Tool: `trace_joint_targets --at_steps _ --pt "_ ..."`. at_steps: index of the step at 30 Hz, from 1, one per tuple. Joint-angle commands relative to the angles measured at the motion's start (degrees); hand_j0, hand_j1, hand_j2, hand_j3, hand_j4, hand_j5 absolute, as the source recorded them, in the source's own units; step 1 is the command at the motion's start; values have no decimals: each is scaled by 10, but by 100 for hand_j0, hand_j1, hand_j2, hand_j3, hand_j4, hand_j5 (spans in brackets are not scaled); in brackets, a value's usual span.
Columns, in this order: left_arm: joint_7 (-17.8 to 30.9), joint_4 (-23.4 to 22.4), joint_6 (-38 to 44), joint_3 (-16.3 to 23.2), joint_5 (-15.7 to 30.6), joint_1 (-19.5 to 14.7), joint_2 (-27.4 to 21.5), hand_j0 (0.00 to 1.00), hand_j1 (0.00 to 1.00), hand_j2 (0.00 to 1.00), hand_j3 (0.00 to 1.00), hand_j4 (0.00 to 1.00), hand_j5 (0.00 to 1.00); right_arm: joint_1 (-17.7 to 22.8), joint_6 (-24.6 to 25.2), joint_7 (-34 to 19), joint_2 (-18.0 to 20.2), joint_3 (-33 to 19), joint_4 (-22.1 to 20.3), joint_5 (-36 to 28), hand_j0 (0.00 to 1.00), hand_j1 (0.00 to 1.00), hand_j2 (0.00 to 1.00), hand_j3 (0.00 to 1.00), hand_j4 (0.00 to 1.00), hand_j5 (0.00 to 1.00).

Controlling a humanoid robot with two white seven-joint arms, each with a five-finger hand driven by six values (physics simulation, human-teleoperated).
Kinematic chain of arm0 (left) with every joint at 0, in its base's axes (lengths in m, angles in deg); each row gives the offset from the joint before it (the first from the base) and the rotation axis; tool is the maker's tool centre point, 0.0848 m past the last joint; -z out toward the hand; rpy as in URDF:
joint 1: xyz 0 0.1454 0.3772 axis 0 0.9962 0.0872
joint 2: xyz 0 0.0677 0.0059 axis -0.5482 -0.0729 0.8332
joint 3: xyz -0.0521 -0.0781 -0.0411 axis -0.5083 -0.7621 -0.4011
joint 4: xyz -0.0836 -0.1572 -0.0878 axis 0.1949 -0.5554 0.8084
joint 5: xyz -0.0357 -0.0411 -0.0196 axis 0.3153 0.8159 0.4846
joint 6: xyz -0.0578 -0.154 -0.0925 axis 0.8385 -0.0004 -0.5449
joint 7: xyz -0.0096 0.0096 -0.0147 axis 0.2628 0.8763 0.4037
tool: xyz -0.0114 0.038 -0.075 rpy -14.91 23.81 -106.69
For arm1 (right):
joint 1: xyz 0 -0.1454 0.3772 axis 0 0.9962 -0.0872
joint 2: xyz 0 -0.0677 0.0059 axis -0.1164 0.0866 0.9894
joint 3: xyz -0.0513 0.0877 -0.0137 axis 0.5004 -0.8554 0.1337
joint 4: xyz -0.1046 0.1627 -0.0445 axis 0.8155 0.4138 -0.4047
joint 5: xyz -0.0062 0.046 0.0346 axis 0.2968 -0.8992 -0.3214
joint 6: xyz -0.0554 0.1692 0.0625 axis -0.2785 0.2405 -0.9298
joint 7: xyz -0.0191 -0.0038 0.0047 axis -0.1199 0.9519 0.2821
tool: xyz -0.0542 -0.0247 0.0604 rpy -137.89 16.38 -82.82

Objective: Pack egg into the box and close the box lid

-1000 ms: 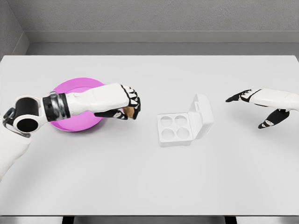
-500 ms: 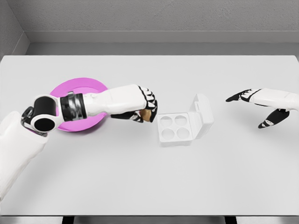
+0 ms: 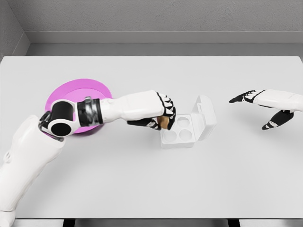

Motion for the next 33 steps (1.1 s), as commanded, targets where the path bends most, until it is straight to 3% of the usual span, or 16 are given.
trace_joint_targets --at_steps 1,13,25,33 --pt "0 -1 2 10 15 0 4 34 34 34 34 34 34 0 2 0 1 -1 0 -4 100 100 100 100 100 100" --pt "0 -37 2 35 101 0 8 33 33 33 33 33 33 0 2 0 1 -1 0 -4 100 100 100 100 100 100" --pt "0 -45 2 37 231 8 8 31 31 31 31 31 31 -1 2 0 0 -1 0 -4 100 100 100 100 100 100" --pt "0 -70 2 36 249 8 5 31 31 31 31 31 31 -1 2 0 0 -1 0 -4 100 100 100 100 100 100"
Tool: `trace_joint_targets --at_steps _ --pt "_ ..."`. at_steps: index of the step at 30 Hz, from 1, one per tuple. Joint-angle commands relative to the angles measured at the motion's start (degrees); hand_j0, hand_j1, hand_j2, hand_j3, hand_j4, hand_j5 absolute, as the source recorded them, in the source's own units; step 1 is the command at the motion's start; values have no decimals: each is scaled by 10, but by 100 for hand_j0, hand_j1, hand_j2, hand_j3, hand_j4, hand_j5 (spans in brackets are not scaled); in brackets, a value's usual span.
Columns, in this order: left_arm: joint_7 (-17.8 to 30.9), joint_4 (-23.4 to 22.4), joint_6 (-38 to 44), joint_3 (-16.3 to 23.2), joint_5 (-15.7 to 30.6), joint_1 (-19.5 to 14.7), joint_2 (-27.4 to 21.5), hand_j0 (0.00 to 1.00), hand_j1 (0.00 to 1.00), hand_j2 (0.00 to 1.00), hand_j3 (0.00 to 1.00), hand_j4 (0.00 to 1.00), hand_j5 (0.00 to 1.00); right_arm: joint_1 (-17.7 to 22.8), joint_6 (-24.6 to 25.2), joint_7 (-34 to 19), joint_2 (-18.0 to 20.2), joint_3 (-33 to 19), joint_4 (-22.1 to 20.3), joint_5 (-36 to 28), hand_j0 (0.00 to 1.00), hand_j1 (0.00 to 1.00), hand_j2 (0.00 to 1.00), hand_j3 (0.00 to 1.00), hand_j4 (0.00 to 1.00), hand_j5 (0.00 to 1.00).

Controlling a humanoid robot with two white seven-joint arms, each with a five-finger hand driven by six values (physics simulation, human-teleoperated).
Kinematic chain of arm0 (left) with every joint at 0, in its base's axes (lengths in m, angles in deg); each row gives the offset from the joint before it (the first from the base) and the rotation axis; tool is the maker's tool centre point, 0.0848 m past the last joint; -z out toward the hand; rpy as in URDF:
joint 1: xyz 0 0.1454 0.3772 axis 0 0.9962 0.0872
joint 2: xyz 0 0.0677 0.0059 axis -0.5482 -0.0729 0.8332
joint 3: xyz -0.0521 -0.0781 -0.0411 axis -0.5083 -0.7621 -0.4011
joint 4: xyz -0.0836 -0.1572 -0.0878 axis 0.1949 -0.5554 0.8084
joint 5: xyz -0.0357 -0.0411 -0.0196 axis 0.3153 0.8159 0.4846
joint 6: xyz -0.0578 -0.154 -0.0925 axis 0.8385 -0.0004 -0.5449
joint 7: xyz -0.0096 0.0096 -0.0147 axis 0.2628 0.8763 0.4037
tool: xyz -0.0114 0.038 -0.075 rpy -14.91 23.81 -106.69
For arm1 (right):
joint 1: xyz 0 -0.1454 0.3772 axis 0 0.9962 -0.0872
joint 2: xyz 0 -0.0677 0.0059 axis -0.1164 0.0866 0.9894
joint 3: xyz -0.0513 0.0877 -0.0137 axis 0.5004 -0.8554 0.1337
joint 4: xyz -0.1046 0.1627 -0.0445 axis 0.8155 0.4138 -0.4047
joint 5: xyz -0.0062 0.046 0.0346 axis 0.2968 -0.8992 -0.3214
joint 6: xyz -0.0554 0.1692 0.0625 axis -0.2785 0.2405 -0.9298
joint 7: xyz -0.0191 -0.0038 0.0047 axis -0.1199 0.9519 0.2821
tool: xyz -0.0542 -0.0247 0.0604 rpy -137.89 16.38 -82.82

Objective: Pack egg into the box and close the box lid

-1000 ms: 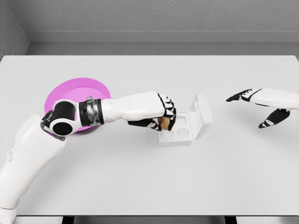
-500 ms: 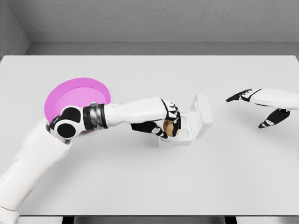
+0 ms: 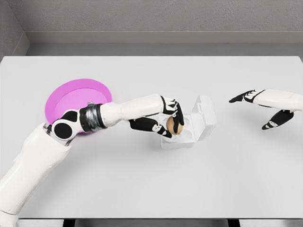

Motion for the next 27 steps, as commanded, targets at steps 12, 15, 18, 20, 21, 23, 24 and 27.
trace_joint_targets --at_steps 12,15,18,20,21,23,24,27 --pt "-1 -43 2 1 30 8 16 31 31 31 31 31 31 -1 1 0 1 -1 -1 -4 100 100 100 100 100 100" --pt "-1 -43 2 1 47 12 15 31 31 31 31 31 31 -4 1 0 1 -4 2 -4 100 100 100 100 100 100" --pt "-1 -47 2 1 64 12 15 31 31 31 31 31 31 -1 1 0 -6 0 1 -4 100 100 100 100 100 100" --pt "-1 -48 2 12 75 12 15 31 31 31 31 31 31 -1 1 0 -6 0 1 -4 100 100 100 100 100 100" --pt "-1 -51 2 12 84 12 15 31 31 31 31 31 31 -1 1 0 -6 0 1 -4 100 100 100 100 100 100" --pt "-1 -53 2 12 87 11 15 31 31 31 31 31 31 0 1 0 -6 0 1 -4 100 100 100 100 100 100" --pt "-1 -59 2 12 88 11 16 31 31 31 31 31 31 -1 1 0 -6 0 0 -4 100 100 100 100 100 100" --pt "-1 -66 2 11 97 12 18 31 31 31 31 31 31 -1 1 0 -6 0 1 -4 100 100 100 100 100 100"
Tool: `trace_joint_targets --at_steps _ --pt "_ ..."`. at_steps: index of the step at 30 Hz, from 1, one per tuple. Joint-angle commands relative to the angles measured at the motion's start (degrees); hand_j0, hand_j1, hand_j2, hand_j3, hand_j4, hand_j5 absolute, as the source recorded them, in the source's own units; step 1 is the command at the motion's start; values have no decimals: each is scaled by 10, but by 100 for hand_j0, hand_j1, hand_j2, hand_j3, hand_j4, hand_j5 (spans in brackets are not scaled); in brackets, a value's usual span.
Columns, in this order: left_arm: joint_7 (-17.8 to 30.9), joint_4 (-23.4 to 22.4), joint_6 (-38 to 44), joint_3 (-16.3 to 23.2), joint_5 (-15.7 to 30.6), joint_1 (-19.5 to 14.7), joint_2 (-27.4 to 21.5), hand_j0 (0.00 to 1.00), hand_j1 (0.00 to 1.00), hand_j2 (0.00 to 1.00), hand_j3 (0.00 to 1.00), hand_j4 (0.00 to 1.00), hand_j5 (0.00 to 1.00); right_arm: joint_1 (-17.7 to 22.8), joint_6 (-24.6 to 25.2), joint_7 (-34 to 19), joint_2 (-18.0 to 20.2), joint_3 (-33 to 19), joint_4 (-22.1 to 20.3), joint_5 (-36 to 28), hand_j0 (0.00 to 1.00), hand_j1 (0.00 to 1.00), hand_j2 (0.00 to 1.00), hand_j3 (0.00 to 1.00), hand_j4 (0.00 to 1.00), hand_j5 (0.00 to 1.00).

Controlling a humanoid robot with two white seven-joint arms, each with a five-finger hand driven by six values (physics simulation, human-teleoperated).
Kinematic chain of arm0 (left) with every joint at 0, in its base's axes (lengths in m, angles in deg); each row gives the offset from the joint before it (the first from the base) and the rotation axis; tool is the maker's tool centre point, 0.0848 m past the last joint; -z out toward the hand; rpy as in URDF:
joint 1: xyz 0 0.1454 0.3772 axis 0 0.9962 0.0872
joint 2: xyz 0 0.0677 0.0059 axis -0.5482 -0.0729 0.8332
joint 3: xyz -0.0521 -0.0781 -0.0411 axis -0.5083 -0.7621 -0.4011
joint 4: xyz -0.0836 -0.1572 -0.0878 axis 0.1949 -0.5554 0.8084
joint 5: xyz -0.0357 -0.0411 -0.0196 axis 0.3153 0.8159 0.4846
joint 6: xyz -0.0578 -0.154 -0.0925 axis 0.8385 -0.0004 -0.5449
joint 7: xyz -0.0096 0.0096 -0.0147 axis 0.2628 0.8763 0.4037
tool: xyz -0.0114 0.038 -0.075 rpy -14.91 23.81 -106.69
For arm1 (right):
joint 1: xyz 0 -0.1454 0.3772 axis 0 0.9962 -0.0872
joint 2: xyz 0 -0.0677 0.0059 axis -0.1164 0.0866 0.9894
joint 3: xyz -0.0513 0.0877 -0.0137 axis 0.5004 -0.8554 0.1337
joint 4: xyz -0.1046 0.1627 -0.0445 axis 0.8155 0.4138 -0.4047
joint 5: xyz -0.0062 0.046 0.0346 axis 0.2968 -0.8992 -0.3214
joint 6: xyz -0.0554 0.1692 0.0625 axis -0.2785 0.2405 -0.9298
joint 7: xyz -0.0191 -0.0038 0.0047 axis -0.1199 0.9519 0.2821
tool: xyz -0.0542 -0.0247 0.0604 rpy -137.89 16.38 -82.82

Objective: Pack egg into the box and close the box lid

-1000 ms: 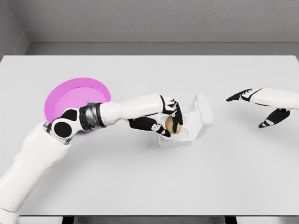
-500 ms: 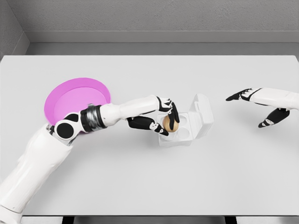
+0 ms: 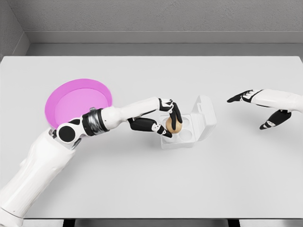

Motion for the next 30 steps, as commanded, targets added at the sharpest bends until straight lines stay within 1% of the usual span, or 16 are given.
trace_joint_targets --at_steps 1,3,5,6,8,11,12,13,14,30 --pt "0 -6 4 0 12 0 2 31 31 31 31 31 31 0 2 0 1 -1 -1 -4 100 100 100 100 100 100" --pt "0 -19 4 0 14 0 7 31 31 31 31 31 31 0 2 0 1 -1 0 -4 100 100 100 100 100 100" --pt "0 -23 6 0 14 2 15 31 31 31 31 31 31 1 2 0 1 -1 -1 -4 100 100 100 100 100 100" --pt "0 -23 20 0 14 4 15 31 31 31 31 31 31 1 2 0 1 -1 -2 -4 100 100 100 100 100 100" --pt "0 -28 26 1 26 4 15 31 31 31 31 31 31 1 2 0 0 -1 -2 -4 100 100 100 100 100 100" --pt "0 -44 26 1 36 4 20 31 31 31 31 31 31 2 2 0 0 -1 -2 -4 100 100 100 100 100 100" --pt "0 -55 26 2 46 4 21 31 31 31 31 31 31 2 2 0 0 -1 -2 -4 100 100 100 100 100 100" --pt "0 -58 26 12 50 3 21 31 31 31 31 31 31 2 2 0 0 -1 -2 -4 100 100 100 100 100 100" --pt "0 -61 25 13 60 3 21 31 31 31 31 31 31 2 2 0 0 -1 -2 -4 100 100 100 100 100 100" --pt "0 -63 24 13 61 16 25 32 32 32 32 32 32 1 2 0 0 -1 -2 -4 100 100 100 100 100 100"
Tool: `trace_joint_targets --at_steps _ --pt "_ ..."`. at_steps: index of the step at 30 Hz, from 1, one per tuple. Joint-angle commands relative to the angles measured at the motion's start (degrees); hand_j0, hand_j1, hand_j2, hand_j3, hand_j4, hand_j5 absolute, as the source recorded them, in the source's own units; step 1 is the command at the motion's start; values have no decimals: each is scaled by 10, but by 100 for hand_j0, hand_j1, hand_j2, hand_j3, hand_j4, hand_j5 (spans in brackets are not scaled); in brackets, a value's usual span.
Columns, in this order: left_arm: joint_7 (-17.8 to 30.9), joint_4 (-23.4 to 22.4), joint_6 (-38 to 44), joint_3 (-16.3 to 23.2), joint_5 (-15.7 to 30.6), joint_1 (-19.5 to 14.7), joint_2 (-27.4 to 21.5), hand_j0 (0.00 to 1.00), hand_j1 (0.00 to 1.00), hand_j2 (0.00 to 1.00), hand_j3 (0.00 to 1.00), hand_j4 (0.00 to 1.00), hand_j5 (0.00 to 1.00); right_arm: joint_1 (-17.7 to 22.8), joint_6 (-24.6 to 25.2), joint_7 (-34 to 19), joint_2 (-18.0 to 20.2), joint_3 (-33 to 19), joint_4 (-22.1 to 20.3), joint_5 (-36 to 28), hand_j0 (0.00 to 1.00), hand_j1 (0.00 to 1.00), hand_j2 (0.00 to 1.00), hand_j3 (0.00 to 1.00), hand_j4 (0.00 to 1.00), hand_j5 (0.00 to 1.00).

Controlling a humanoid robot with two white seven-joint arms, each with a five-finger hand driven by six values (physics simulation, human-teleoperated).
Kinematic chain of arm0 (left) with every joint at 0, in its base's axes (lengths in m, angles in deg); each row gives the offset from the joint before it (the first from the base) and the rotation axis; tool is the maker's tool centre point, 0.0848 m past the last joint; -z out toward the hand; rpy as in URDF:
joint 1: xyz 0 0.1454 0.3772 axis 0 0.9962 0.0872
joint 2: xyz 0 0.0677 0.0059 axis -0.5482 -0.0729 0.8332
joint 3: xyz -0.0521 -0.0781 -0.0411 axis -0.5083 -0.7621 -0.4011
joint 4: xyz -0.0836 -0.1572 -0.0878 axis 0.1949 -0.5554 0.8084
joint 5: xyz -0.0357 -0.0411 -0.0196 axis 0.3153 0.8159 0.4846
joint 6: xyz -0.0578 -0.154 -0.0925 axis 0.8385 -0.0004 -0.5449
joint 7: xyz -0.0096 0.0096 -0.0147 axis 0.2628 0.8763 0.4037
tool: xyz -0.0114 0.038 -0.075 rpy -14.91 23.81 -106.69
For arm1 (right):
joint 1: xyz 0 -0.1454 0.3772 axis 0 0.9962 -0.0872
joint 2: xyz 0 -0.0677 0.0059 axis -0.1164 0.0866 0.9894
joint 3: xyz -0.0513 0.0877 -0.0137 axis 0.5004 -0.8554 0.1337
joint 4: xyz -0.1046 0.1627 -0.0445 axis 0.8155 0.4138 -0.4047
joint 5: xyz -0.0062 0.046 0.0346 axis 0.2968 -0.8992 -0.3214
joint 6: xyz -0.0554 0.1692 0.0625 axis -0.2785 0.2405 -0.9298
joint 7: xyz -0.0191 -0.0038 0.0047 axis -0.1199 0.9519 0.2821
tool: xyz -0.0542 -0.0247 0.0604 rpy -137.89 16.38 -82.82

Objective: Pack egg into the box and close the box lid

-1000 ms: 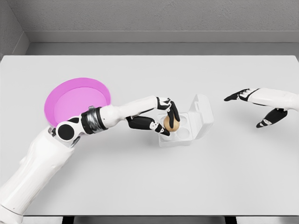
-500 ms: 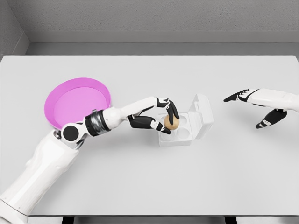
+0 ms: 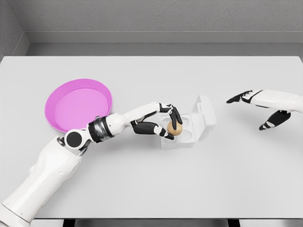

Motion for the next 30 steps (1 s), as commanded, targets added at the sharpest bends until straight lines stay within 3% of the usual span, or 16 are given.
trace_joint_targets --at_steps 1,20,22,30 --pt "0 -1 2 0 5 1 -1 32 32 32 32 32 32 0 2 0 1 0 0 -4 100 100 100 100 100 100" --pt "0 -2 1 -2 5 10 -2 34 34 34 34 34 34 0 2 0 1 0 -1 -4 100 100 100 100 100 100" --pt "0 -2 1 -2 5 10 -3 40 40 40 40 40 40 0 2 0 1 0 -1 -4 100 100 100 100 100 100" --pt "0 -2 -4 -5 5 15 -3 48 48 48 48 48 48 0 2 0 0 0 -1 -4 100 100 100 100 100 100"
